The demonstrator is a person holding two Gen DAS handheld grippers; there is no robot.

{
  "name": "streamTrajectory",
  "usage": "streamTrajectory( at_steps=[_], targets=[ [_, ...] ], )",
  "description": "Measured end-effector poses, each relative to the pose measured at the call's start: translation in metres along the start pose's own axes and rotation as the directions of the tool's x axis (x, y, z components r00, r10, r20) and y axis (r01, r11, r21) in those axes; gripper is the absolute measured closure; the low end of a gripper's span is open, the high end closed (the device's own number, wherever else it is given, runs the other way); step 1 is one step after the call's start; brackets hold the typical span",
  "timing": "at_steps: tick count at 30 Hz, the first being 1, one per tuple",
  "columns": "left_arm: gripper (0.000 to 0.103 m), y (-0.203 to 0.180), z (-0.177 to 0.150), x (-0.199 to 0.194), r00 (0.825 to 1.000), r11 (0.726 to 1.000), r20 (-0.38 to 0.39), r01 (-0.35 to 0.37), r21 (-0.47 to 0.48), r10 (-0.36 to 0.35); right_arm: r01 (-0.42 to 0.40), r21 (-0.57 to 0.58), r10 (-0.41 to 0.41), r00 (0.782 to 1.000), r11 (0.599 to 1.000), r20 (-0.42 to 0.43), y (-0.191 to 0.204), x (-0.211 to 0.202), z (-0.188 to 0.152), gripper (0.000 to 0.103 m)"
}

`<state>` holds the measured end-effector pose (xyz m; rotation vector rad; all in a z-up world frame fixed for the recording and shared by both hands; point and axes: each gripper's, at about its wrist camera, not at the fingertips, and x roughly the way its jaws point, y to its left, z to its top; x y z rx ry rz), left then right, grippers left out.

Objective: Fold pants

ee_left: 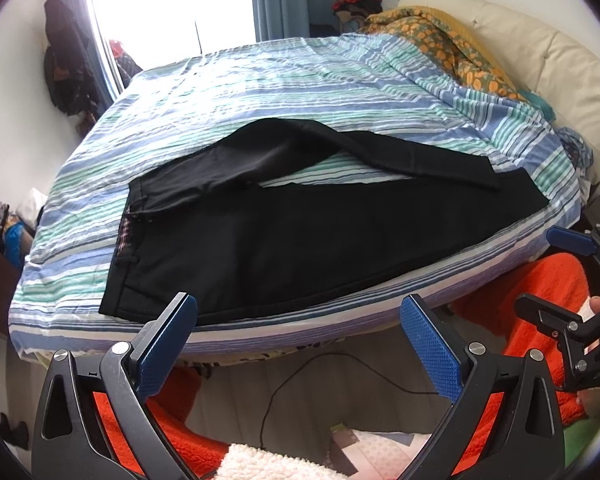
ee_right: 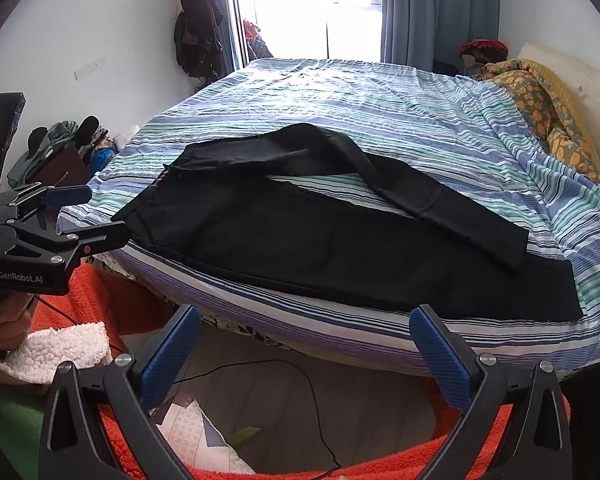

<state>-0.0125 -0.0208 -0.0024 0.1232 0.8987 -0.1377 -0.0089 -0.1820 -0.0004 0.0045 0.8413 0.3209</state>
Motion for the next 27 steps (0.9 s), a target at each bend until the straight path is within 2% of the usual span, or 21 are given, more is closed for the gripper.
streamTrajectory(
  at_steps=[7, 11, 13, 14, 17, 19, 20, 21, 23, 25, 27],
  targets=[
    [0.001, -0.001, 0.004, 0.003, 1.0, 1.0, 0.0, 0.021, 0.009, -0.021, -0.002, 0.005, 0.002, 1.0, 1.0, 0.013, 0.0, -0.003, -0.002, 0.0],
    [0.001, -0.007, 0.01, 0.008, 1.0, 0.999, -0.003, 0.027, 0.026, -0.027, -0.029, 0.02, 0.029, 1.0, 0.999, 0.008, -0.006, 0.001, -0.002, 0.0],
    [0.001, -0.01, 0.012, 0.011, 1.0, 0.999, -0.008, 0.027, 0.034, -0.027, -0.026, 0.022, 0.025, 0.999, 0.999, 0.037, -0.018, 0.0, 0.003, 0.004],
    [0.001, -0.011, 0.013, 0.014, 1.0, 0.999, -0.016, 0.028, 0.038, -0.027, 0.009, 0.013, -0.01, 0.998, 1.0, 0.062, -0.031, 0.0, 0.007, 0.009],
    [0.001, -0.015, 0.015, 0.022, 0.999, 0.999, -0.041, 0.028, 0.043, -0.027, 0.189, -0.027, -0.184, 0.975, 0.982, 0.121, -0.094, 0.012, 0.027, 0.01],
    [0.001, -0.016, 0.017, 0.027, 0.998, 0.999, -0.053, 0.026, 0.041, -0.024, 0.285, -0.081, -0.279, 0.958, 0.955, 0.07, -0.15, 0.047, 0.035, 0.01],
    [0.001, -0.017, 0.018, 0.03, 0.998, 0.999, -0.056, 0.023, 0.039, -0.021, 0.315, -0.126, -0.314, 0.949, 0.941, 0.028, -0.175, 0.069, 0.035, 0.015],
    [0.001, -0.017, 0.019, 0.031, 0.998, 0.999, -0.061, 0.018, 0.035, -0.016, 0.32, -0.174, -0.329, 0.944, 0.931, -0.026, -0.197, 0.092, 0.033, 0.026],
    [0.001, -0.017, 0.02, 0.036, 0.997, 1.0, -0.075, 0.006, 0.028, -0.004, 0.269, -0.259, -0.31, 0.942, 0.928, -0.131, -0.231, 0.133, 0.027, 0.038],
    [0.001, -0.018, 0.021, 0.042, 0.995, 1.0, -0.098, -0.004, 0.022, 0.006, 0.241, -0.322, -0.312, 0.931, 0.915, -0.19, -0.252, 0.165, 0.021, 0.039],
    [0.001, -0.019, 0.023, 0.049, 0.992, 1.0, -0.124, -0.011, 0.017, 0.013, 0.249, -0.342, -0.33, 0.922, 0.906, -0.204, -0.268, 0.188, 0.021, 0.042]
  ],
)
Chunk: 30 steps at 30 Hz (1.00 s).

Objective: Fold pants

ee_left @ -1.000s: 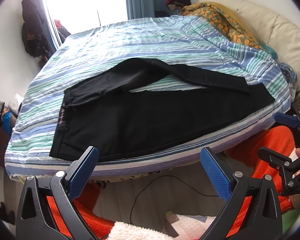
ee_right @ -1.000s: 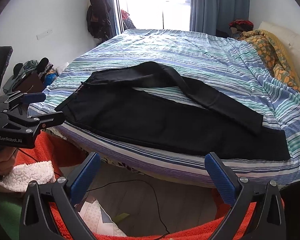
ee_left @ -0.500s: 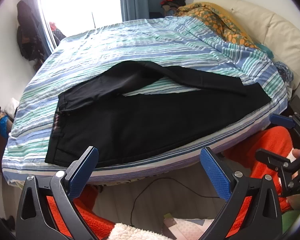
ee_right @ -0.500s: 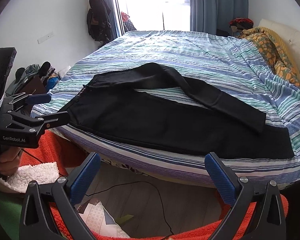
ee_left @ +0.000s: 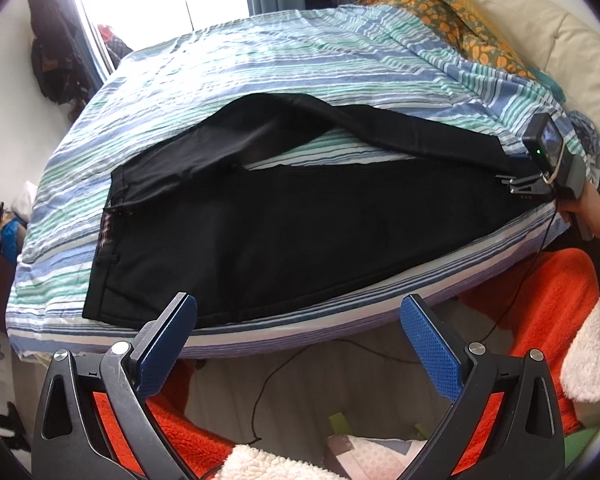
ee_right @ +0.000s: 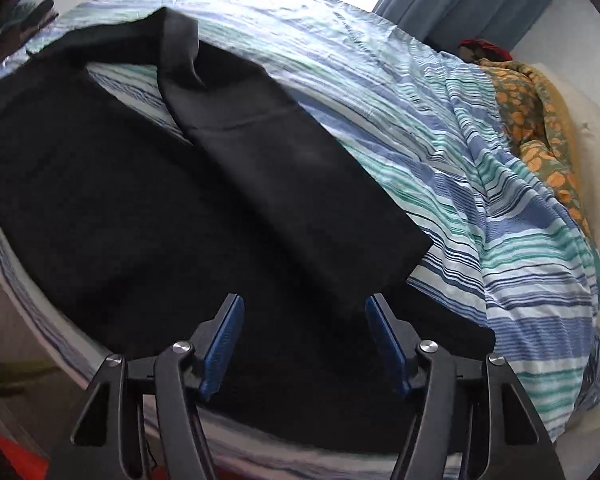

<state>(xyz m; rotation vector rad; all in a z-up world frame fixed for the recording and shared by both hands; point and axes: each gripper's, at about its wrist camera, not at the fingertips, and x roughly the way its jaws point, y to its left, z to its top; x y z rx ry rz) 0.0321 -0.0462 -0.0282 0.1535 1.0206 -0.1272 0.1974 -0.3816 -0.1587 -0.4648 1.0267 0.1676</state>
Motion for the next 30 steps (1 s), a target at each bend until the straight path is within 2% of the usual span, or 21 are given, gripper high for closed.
streamTrajectory(
  at_steps=[1, 2, 3, 4, 5, 6, 8, 11, 13, 15, 16, 18, 22, 24, 26, 28, 30],
  targets=[
    [0.001, 0.0, 0.002, 0.004, 1.0, 1.0, -0.012, -0.002, -0.003, 0.002, -0.001, 0.0, 0.001, 1.0, 1.0, -0.011, -0.005, 0.012, 0.004, 0.042],
    [0.001, -0.001, 0.004, 0.007, 1.0, 1.0, -0.022, -0.004, -0.004, 0.004, -0.006, -0.01, 0.005, 1.0, 1.0, -0.02, -0.009, 0.022, 0.005, 0.048],
    [0.001, -0.001, 0.005, 0.009, 0.999, 1.0, -0.031, -0.008, -0.006, 0.008, -0.017, -0.031, 0.016, 0.999, 0.999, -0.04, -0.01, 0.029, 0.009, 0.071],
    [0.001, -0.001, 0.006, 0.011, 0.999, 1.0, -0.037, -0.013, -0.007, 0.012, -0.039, -0.053, 0.036, 0.998, 0.998, -0.059, -0.011, 0.029, 0.017, 0.086],
    [0.001, 0.0, 0.007, 0.013, 0.999, 1.0, -0.039, -0.015, -0.008, 0.015, -0.032, -0.06, 0.029, 0.998, 0.998, -0.047, -0.015, 0.02, 0.025, 0.097],
    [0.001, 0.0, 0.008, 0.014, 0.999, 1.0, -0.043, -0.017, -0.012, 0.016, -0.036, -0.036, 0.035, 0.999, 0.999, -0.012, -0.024, 0.004, 0.036, 0.098],
    [0.001, 0.001, 0.009, 0.021, 0.998, 1.0, -0.065, -0.016, -0.022, 0.014, -0.064, 0.045, 0.061, 0.996, 0.997, 0.066, -0.062, -0.032, 0.072, 0.098],
    [0.001, -0.001, 0.015, 0.03, 0.996, 0.999, -0.091, 0.014, -0.029, -0.017, -0.003, 0.185, -0.026, 0.987, 0.983, 0.159, -0.151, -0.064, 0.146, 0.098],
    [0.001, -0.006, 0.019, 0.029, 0.996, 0.999, -0.083, 0.026, -0.023, -0.028, 0.02, 0.332, -0.075, 0.985, 0.943, 0.153, -0.216, -0.061, 0.193, 0.095],
    [0.001, -0.01, 0.021, 0.025, 0.997, 1.0, -0.07, 0.022, -0.011, -0.023, 0.054, 0.443, -0.106, 0.99, 0.895, 0.094, -0.257, -0.046, 0.217, 0.042],
    [0.001, -0.011, 0.02, 0.023, 0.998, 1.0, -0.063, 0.019, -0.007, -0.019, 0.081, 0.469, -0.145, 0.984, 0.879, 0.103, -0.267, -0.044, 0.219, 0.039],
    [0.001, -0.009, 0.017, 0.024, 0.998, 1.0, -0.06, 0.009, -0.015, -0.01, 0.077, 0.501, -0.153, 0.982, 0.862, 0.113, -0.27, -0.034, 0.21, 0.039],
    [0.001, -0.001, 0.019, 0.04, 0.993, 0.997, -0.112, 0.021, -0.068, -0.028, -0.054, 0.594, 0.003, 0.996, 0.802, 0.087, -0.248, 0.018, 0.153, 0.04],
    [0.001, 0.001, 0.019, 0.048, 0.99, 0.997, -0.133, 0.028, -0.072, -0.037, -0.109, 0.634, 0.076, 0.994, 0.765, 0.079, -0.234, 0.044, 0.125, 0.044],
    [0.001, 0.006, 0.022, 0.055, 0.99, 0.998, -0.138, 0.017, -0.06, -0.025, -0.168, 0.684, 0.141, 0.985, 0.71, 0.096, -0.224, 0.06, 0.105, 0.049],
    [0.001, 0.02, 0.035, 0.063, 0.994, 0.997, -0.112, 0.001, -0.074, -0.009, -0.247, 0.732, 0.201, 0.968, 0.635, 0.153, -0.209, 0.067, 0.088, 0.05],
    [0.001, 0.047, 0.06, 0.079, 0.999, 0.993, -0.047, -0.023, -0.119, 0.017, -0.323, 0.727, 0.236, 0.946, 0.606, 0.224, -0.179, 0.061, 0.08, 0.05]
  ],
)
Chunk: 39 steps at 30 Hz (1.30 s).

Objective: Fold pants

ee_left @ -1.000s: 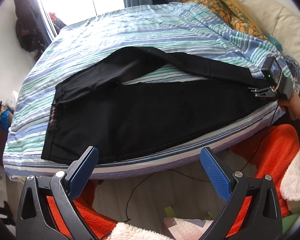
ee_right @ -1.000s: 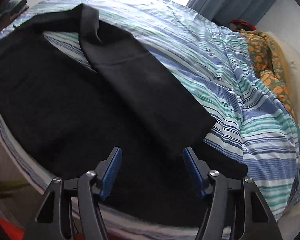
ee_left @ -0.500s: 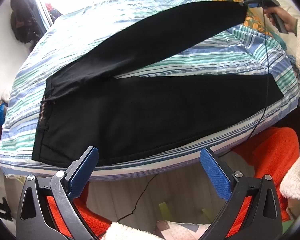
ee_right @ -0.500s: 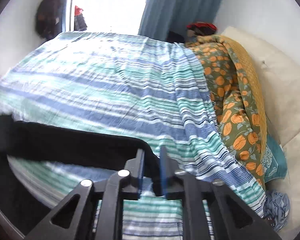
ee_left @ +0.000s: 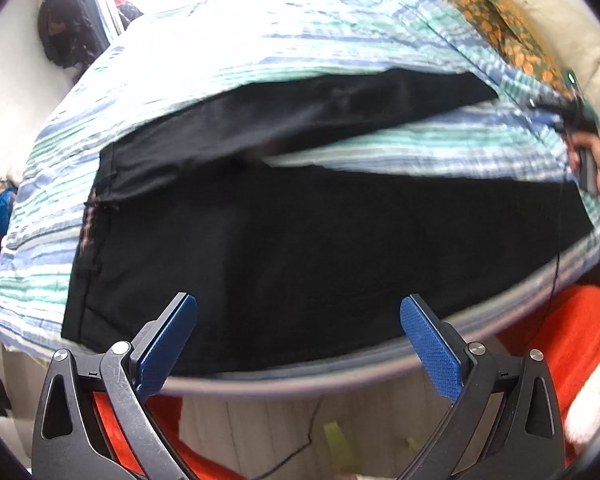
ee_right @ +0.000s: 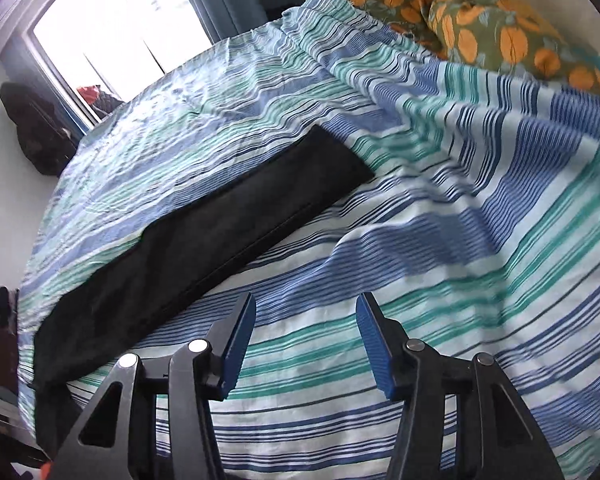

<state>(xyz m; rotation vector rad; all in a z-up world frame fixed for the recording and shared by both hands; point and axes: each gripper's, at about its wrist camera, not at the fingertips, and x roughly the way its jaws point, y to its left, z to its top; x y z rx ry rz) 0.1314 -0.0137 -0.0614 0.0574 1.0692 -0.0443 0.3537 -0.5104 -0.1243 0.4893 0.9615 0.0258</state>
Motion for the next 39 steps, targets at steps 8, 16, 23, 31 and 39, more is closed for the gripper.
streamTrajectory(
  at_steps=[8, 16, 23, 31, 39],
  targets=[
    [0.001, 0.086, 0.114, 0.147, 0.944, 0.944, 0.126, -0.281, -0.173, 0.304, -0.111, -0.156, 0.122, 0.99, 0.982, 0.066, 0.09, -0.028, -0.147, 0.049],
    [0.003, 0.108, 0.099, 0.152, 0.954, 0.94, 0.065, -0.273, -0.204, 0.291, 0.032, -0.204, -0.007, 0.993, 0.978, 0.122, 0.086, -0.024, -0.202, 0.048],
    [0.001, 0.023, 0.138, 0.177, 0.985, 0.99, 0.101, -0.135, -0.04, 0.139, -0.007, -0.18, 0.035, 0.988, 0.984, 0.152, 0.088, -0.017, -0.193, 0.048],
    [0.002, -0.041, 0.144, 0.197, 0.992, 0.989, 0.033, -0.124, 0.081, 0.121, -0.033, -0.257, 0.077, 0.984, 0.966, 0.162, 0.093, -0.028, -0.202, 0.045],
    [0.0, -0.1, 0.175, 0.263, 0.989, 0.987, -0.077, -0.116, 0.109, 0.125, -0.081, -0.218, 0.108, 0.988, 0.972, 0.114, 0.08, -0.012, -0.192, 0.044]
  ],
)
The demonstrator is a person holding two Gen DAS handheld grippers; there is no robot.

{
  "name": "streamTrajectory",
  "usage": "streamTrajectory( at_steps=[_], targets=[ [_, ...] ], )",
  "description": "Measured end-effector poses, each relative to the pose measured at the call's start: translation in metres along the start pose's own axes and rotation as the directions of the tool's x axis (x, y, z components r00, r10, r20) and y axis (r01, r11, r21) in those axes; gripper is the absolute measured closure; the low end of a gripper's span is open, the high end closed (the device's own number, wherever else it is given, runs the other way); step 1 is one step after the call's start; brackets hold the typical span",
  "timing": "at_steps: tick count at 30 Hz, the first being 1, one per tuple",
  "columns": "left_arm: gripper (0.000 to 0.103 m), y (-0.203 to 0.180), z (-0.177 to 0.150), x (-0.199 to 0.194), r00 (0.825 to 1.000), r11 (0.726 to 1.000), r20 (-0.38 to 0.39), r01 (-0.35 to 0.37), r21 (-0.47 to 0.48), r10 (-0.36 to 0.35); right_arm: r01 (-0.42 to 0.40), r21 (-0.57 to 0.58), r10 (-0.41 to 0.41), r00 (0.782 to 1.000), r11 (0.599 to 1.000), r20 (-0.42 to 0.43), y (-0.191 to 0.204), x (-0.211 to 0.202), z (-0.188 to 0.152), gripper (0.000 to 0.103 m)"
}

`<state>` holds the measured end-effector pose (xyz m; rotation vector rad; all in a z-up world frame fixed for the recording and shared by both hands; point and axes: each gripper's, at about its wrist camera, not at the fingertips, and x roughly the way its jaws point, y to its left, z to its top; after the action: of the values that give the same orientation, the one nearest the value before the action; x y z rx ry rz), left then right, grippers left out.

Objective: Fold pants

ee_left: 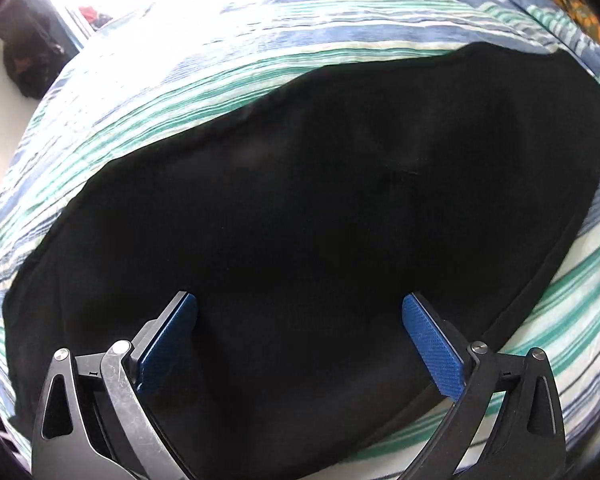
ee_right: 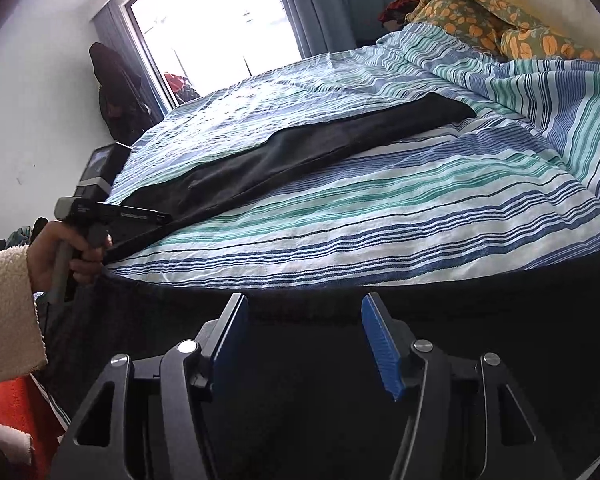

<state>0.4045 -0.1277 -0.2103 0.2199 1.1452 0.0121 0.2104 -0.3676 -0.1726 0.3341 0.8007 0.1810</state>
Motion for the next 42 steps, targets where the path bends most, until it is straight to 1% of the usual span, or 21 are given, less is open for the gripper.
streamTrajectory(
  at_steps=[2, 4, 8, 11, 13, 15, 18, 21, 23, 25, 27, 28, 29, 31, 33, 34, 35, 36, 37, 40, 42],
  targets=[
    [0.002, 0.004, 0.0, -0.013, 1.0, 0.999, 0.016, 0.008, -0.034, -0.008, 0.005, 0.024, -0.005, 1.0, 1.0, -0.015, -0.007, 0.003, -0.001, 0.044],
    [0.002, 0.015, -0.01, -0.039, 0.997, 0.998, 0.073, 0.015, -0.054, -0.011, 0.012, 0.038, -0.011, 1.0, 0.999, -0.007, -0.012, 0.001, -0.001, 0.044],
    [0.002, 0.066, -0.05, -0.085, 0.987, 0.988, 0.155, -0.007, -0.151, 0.031, 0.038, 0.035, -0.038, 0.999, 0.999, 0.008, -0.014, -0.001, 0.001, 0.044],
    [0.002, 0.102, -0.104, -0.098, 0.989, 0.965, 0.139, -0.022, -0.262, 0.06, 0.053, 0.02, -0.053, 0.999, 0.998, 0.002, -0.011, 0.003, 0.001, 0.043],
    [0.002, 0.125, -0.133, -0.086, 0.992, 0.953, 0.094, -0.048, -0.301, 0.079, 0.064, 0.012, -0.064, 0.998, 0.998, -0.014, -0.009, 0.01, 0.0, 0.039],
    [0.002, 0.13, -0.157, -0.079, 0.993, 0.945, 0.049, -0.085, -0.316, 0.105, 0.08, 0.02, -0.08, 0.997, 0.997, -0.013, -0.01, 0.012, -0.003, 0.039],
    [0.002, 0.138, -0.184, -0.088, 0.994, 0.924, 0.065, -0.062, -0.377, 0.093, 0.112, -0.012, -0.112, 0.994, 0.994, -0.01, 0.005, 0.004, -0.005, 0.039],
    [0.001, 0.138, -0.2, -0.092, 0.997, 0.922, 0.057, -0.029, -0.387, 0.055, -0.044, -0.062, 0.041, 0.998, 0.997, -0.046, 0.04, -0.007, -0.014, 0.039],
    [0.0, 0.141, -0.204, -0.088, 0.995, 0.932, 0.07, -0.039, -0.36, 0.068, -0.168, -0.065, 0.159, 0.979, 0.984, -0.126, 0.054, -0.004, -0.02, 0.039],
    [0.0, 0.138, -0.209, -0.087, 0.995, 0.938, 0.074, -0.042, -0.345, 0.072, -0.199, -0.02, 0.19, 0.958, 0.98, -0.216, 0.045, 0.003, -0.022, 0.039],
    [0.0, 0.139, -0.209, -0.088, 0.995, 0.937, 0.067, -0.04, -0.346, 0.067, -0.168, 0.04, 0.172, 0.946, 0.985, -0.273, 0.007, 0.004, -0.016, 0.044],
    [0.0, 0.143, -0.212, -0.084, 0.996, 0.937, 0.064, -0.037, -0.348, 0.063, -0.13, 0.08, 0.147, 0.951, 0.988, -0.273, -0.023, -0.003, -0.011, 0.047],
    [0.0, 0.143, -0.213, -0.085, 0.996, 0.937, 0.059, -0.036, -0.347, 0.06, -0.05, 0.126, 0.082, 0.961, 0.991, -0.263, -0.056, -0.015, -0.005, 0.053],
    [0.0, 0.145, -0.216, -0.088, 0.997, 0.941, 0.056, -0.034, -0.337, 0.056, 0.129, 0.244, -0.072, 0.971, 0.961, -0.229, -0.133, -0.048, 0.005, 0.054],
    [0.0, 0.15, -0.22, -0.086, 0.997, 0.946, 0.059, -0.03, -0.323, 0.052, 0.297, 0.317, -0.227, 0.944, 0.901, -0.24, -0.199, -0.08, 0.005, 0.053],
    [0.0, 0.151, -0.221, -0.086, 0.997, 0.949, 0.061, -0.028, -0.315, 0.05, 0.35, 0.331, -0.275, 0.928, 0.876, -0.252, -0.222, -0.093, 0.003, 0.054],
    [0.0, 0.153, -0.221, -0.084, 0.997, 0.952, 0.061, -0.028, -0.306, 0.049, 0.375, 0.346, -0.296, 0.919, 0.86, -0.26, -0.236, -0.103, 0.001, 0.061],
    [0.0, 0.154, -0.223, -0.086, 0.997, 0.954, 0.062, -0.028, -0.297, 0.048, 0.431, 0.338, -0.345, 0.894, 0.837, -0.285, -0.241, -0.111, -0.002, 0.056],
    [0.0, 0.155, -0.225, -0.088, 0.997, 0.957, 0.061, -0.03, -0.289, 0.05, 0.447, 0.325, -0.364, 0.887, 0.833, -0.285, -0.239, -0.119, -0.003, 0.054],
    [0.0, 0.164, -0.233, -0.101, 0.995, 0.954, 0.066, -0.052, -0.295, 0.075, 0.405, 0.254, -0.362, 0.911, 0.878, -0.2, -0.2, -0.139, -0.006, 0.053],
    [0.0, 0.175, -0.243, -0.107, 0.993, 0.943, 0.069, -0.066, -0.325, 0.094, 0.345, 0.217, -0.323, 0.937, 0.913, -0.133, -0.162, -0.149, -0.007, 0.044]
  ],
)
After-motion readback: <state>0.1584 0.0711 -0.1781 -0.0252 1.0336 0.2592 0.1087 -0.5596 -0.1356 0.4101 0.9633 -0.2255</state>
